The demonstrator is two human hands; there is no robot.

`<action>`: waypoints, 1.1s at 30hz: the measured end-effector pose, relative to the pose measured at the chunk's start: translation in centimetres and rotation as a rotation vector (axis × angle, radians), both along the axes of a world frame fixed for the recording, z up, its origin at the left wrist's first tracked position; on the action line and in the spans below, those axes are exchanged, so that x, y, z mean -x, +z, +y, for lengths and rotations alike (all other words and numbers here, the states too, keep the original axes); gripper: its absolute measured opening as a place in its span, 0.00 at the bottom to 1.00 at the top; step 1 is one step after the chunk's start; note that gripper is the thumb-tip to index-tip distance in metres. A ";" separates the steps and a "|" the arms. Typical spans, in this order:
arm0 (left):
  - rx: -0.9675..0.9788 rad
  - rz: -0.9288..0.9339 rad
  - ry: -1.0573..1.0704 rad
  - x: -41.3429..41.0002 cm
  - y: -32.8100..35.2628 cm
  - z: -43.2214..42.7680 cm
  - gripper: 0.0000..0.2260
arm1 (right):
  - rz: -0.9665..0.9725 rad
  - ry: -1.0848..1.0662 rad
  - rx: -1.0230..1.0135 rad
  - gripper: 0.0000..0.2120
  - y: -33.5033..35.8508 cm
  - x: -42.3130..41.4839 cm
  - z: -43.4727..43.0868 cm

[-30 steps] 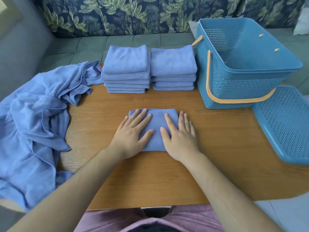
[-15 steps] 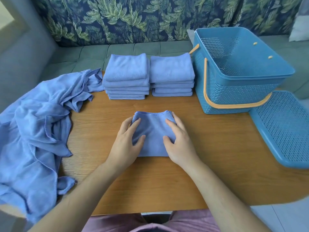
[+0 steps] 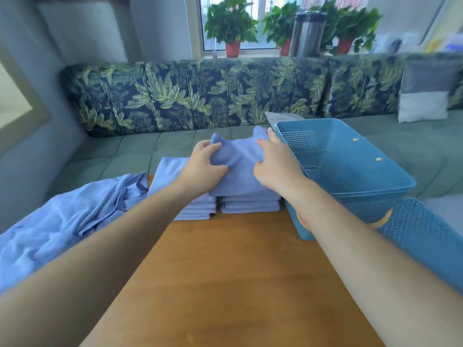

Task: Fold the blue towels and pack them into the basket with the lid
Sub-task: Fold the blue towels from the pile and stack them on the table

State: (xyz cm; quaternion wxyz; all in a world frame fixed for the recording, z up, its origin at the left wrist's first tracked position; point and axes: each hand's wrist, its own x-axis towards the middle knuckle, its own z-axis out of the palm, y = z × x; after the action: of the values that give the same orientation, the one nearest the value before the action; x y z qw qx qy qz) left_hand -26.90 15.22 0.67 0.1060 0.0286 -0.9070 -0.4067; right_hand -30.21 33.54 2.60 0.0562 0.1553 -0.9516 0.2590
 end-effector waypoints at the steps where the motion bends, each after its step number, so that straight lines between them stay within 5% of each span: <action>1: 0.032 -0.012 -0.007 1.5 0.1 0.2 0.24 | -0.022 -0.014 -0.022 0.32 0.0 1.5 -0.2; 7: 0.304 -0.196 -0.001 7.2 -3.0 0.5 0.16 | -0.160 -0.127 -0.200 0.28 -2.3 5.4 -1.3; 12: 0.564 -0.044 -0.069 7.6 -4.5 2.0 0.23 | 0.134 -0.089 -0.412 0.26 -5.2 5.8 -2.9; 15: 0.623 -0.190 -0.173 7.5 -6.2 2.1 0.32 | -0.052 -0.033 -0.409 0.26 -7.6 5.9 -2.8; 17: 0.713 -0.220 -0.167 7.6 -7.3 2.0 0.30 | -0.138 -0.036 -0.418 0.25 -8.7 5.8 -2.6; 20: 0.707 -0.100 -0.117 7.1 -6.7 2.3 0.23 | -0.027 -0.048 -0.360 0.24 -8.0 5.1 -2.6; 24: 0.654 0.050 -0.067 4.1 -4.7 0.9 0.27 | 0.162 -0.018 -0.258 0.20 -6.3 2.0 -3.0; 33: 0.674 0.108 0.189 -9.3 -5.1 -8.3 0.20 | 0.139 0.275 -0.182 0.20 -6.2 -8.6 -12.5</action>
State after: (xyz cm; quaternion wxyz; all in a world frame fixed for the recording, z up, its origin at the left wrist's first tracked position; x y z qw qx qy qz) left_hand -17.55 6.95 -4.38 0.1944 0.0541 -0.9767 -0.0737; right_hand -21.57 21.00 -3.56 0.0715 0.3060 -0.9348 0.1656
